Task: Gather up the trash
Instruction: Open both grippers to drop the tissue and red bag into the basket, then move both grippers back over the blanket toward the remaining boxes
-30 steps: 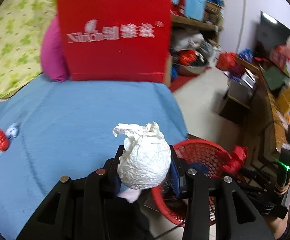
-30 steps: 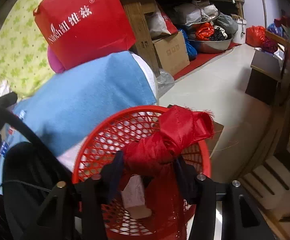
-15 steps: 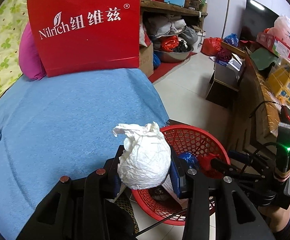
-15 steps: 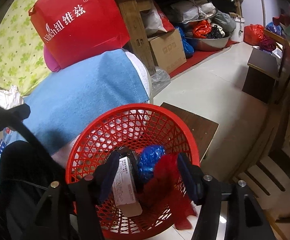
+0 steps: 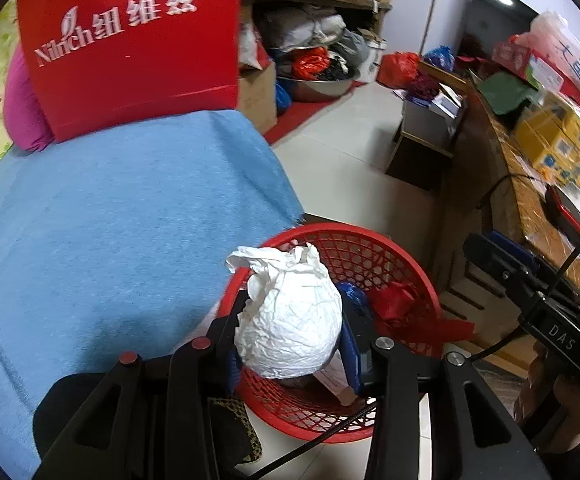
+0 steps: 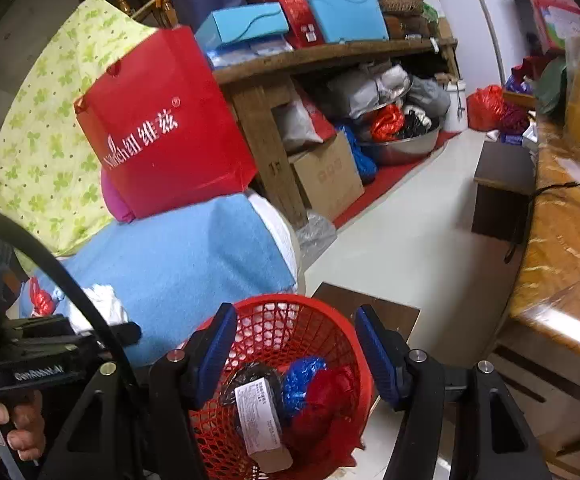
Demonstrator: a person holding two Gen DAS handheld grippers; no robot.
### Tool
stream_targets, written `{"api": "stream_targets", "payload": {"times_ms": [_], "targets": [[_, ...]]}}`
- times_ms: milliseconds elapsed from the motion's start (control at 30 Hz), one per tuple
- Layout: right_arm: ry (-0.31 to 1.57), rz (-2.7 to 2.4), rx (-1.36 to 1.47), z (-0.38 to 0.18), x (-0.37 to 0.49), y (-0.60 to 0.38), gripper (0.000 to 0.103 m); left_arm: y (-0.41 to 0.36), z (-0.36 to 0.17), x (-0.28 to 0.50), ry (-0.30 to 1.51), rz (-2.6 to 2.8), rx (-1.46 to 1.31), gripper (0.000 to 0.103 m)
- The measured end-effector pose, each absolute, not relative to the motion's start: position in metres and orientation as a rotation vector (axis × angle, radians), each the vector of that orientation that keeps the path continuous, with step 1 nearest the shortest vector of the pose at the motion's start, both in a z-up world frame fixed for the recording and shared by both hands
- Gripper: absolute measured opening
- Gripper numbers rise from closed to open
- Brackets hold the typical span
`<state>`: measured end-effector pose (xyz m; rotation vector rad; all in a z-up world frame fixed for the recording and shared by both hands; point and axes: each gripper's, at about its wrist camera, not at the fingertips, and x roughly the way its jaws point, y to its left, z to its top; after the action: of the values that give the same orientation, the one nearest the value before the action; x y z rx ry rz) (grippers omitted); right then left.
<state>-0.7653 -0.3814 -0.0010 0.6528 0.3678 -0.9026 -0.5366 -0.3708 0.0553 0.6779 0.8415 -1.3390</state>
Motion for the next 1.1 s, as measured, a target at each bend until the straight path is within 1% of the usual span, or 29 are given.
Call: {"api": "stream_targets", "payload": {"times_ms": [233, 300, 333, 400, 433, 567, 833, 1100], "targets": [[0.387, -0.904, 0.663, -0.012, -0.770, -0.375, 0.065, -0.373, 0.049, -0.544, 0.866, -1.376, 0.709, 0.044], [0.393, -0.904, 0.673, -0.016, -0.770, -0.375, 0.065, -0.374, 0.047, -0.544, 0.887, -1.386, 0.712, 0.049], [0.393, -0.901, 0.677, -0.017, -0.770, -0.374, 0.065, -0.375, 0.046, -0.544, 0.897, -1.388, 0.714, 0.053], [0.393, -0.894, 0.674, -0.017, -0.768, -0.373, 0.065, -0.376, 0.045, -0.543, 0.909, -1.387, 0.714, 0.074], [0.393, -0.891, 0.672, -0.017, -0.767, -0.372, 0.065, -0.376, 0.045, -0.542, 0.909, -1.383, 0.712, 0.076], [0.400, -0.878, 0.671, -0.018, -0.762, -0.370, 0.065, -0.370, 0.056, -0.527, 0.905, -1.373, 0.658, 0.076], [0.407, -0.860, 0.658, -0.011, -0.748, -0.365, 0.065, -0.340, 0.083, -0.467, 0.891, -1.278, 0.502, 0.076], [0.387, -0.813, 0.586, 0.019, -0.717, -0.360, 0.065, -0.285, 0.095, -0.398, 0.861, -1.143, 0.395, 0.076]]}}
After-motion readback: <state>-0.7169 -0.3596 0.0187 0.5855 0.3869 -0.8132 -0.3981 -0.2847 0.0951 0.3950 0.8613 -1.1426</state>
